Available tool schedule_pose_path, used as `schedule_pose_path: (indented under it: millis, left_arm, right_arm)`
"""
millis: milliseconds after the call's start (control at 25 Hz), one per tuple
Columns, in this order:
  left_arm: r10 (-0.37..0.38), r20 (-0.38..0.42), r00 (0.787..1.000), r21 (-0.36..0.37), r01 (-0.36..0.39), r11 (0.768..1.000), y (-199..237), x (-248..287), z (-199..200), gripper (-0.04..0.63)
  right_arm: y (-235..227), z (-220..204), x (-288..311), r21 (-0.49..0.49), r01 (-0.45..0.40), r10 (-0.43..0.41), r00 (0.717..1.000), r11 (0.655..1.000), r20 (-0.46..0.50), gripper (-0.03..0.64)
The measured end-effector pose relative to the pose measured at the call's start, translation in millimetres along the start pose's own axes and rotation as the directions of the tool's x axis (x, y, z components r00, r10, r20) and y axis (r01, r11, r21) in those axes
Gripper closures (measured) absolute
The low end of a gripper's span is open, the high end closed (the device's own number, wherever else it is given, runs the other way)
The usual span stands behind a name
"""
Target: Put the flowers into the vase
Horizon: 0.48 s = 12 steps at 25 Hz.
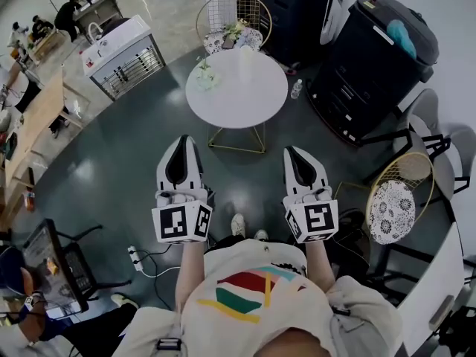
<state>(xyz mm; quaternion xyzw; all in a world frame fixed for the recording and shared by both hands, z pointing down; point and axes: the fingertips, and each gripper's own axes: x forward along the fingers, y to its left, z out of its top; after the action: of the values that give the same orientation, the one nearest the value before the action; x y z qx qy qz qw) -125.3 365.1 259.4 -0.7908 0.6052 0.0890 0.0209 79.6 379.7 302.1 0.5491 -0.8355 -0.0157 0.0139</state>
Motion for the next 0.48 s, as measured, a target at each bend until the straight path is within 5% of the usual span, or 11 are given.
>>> schedule_pose_path:
  millis: [480]
  left_arm:
    - [-0.017, -0.012, 1.000, 0.005, 0.017, 1.000, 16, 27, -8, 0.588]
  right_arm:
    - [-1, -1, 27, 0.001, 0.002, -0.002, 1.000, 1.000, -0.010, 0.604]
